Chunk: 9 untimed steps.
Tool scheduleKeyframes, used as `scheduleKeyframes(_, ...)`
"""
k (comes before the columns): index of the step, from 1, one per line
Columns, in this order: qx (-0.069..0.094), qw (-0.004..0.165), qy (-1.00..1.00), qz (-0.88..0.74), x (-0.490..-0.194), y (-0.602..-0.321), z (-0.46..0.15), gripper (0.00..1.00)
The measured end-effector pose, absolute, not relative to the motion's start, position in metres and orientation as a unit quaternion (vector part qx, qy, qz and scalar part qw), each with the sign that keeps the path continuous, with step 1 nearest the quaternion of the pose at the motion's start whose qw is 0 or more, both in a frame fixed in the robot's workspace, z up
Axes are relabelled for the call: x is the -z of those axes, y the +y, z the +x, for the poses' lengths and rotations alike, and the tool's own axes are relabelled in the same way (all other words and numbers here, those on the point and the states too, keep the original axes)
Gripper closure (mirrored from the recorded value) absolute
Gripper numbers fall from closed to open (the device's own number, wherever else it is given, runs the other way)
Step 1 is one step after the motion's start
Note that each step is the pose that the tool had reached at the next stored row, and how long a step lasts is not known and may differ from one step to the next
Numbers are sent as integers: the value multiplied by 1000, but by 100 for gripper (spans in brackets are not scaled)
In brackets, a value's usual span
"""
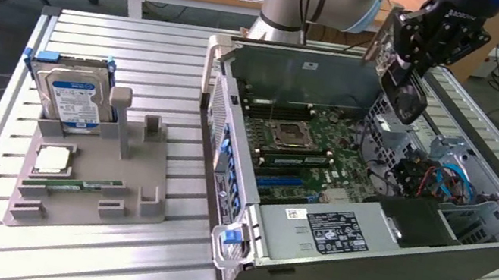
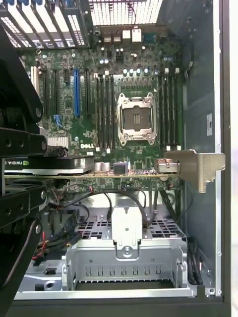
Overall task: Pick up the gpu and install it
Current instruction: 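Pick up the gpu and move the gpu toward the slot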
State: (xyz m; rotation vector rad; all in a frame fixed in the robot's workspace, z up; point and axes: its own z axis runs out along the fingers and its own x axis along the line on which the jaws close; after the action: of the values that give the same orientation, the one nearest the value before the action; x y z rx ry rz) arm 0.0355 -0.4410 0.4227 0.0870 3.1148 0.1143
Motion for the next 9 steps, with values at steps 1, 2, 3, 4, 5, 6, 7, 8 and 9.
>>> scheduleKeyframes(1, -37, 12, 999, 28, -423, -441, 37, 73)
scheduleKeyframes(2, -37, 12, 999, 28, -423, -441, 38, 73)
scheduleKeyframes(3, -37, 12, 999, 28, -423, -441, 38, 73)
scheduleKeyframes(4, -37, 12, 999, 28, -423, -441, 38, 73)
scheduleKeyframes(5, -37, 12, 999, 28, -423, -441, 38, 73)
scheduleKeyframes(6, -37, 12, 999, 28, -423, -441, 38, 73)
scheduleKeyframes(7, -36, 12, 999, 28, -423, -441, 38, 73)
scheduleKeyframes(8, -35, 12, 999, 28, -422, -441, 38, 73)
scheduleKeyframes(9, -33, 12, 999, 28, -422, -441, 38, 73)
